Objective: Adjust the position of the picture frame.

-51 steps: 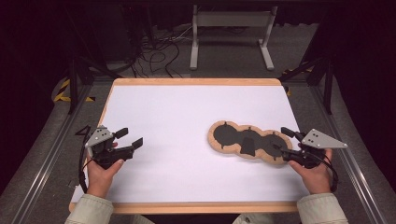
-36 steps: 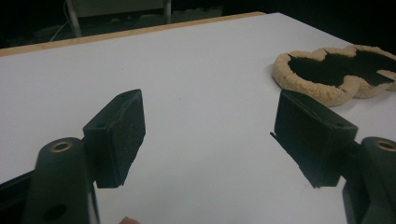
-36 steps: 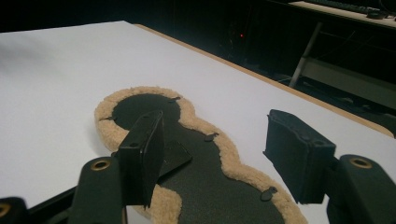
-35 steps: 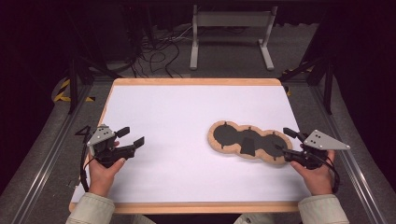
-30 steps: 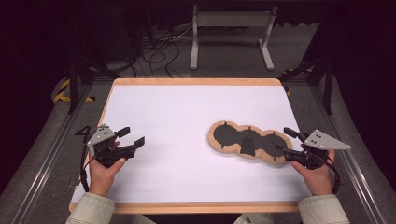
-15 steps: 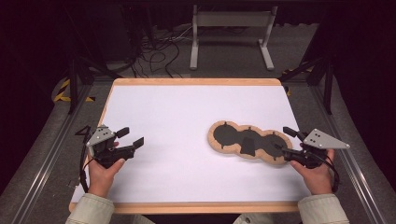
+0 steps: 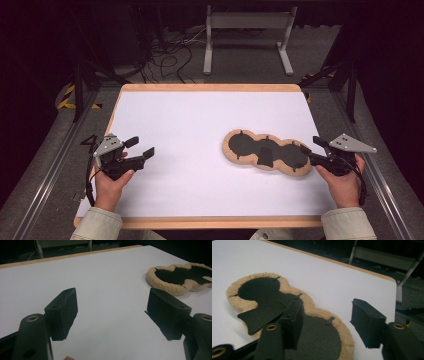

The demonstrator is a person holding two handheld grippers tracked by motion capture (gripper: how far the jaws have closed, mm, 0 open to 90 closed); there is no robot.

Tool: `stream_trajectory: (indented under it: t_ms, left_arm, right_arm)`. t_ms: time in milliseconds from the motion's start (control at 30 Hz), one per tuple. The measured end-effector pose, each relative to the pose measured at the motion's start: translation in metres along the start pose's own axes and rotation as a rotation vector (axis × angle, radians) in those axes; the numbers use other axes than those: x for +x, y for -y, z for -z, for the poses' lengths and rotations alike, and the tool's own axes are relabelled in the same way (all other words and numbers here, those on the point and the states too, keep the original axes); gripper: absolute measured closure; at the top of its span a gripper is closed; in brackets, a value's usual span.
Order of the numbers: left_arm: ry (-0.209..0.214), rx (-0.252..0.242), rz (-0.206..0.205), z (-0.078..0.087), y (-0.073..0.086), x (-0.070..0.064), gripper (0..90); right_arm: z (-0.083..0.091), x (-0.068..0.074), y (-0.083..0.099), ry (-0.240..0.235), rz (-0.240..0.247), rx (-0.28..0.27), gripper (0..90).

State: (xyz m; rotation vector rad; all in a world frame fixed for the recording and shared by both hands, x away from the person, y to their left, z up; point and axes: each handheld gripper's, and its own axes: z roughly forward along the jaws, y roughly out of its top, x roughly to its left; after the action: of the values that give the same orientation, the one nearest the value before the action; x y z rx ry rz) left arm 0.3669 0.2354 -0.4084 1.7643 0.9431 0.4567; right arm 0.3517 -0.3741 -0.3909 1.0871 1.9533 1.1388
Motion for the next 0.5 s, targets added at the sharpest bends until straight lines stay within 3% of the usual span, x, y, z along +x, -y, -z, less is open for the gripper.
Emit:
stream_trajectory:
  t_ms: [300,400,500]
  left_arm:
    - [-0.007,0.012,0.001,-0.001,0.0,0.0,25.9]
    - [-0.006,0.013,-0.001,-0.002,0.0,0.0,26.0]
    - [-0.007,0.018,-0.005,-0.002,0.001,0.0,26.0]
  right_arm:
    - [0.002,-0.012,0.005,0.06,-0.037,0.063,66.6]
    - [-0.002,-0.013,0.005,0.087,-0.025,0.112,77.5]
    - [-0.006,-0.016,0.005,0.101,-0.043,0.174,89.8]
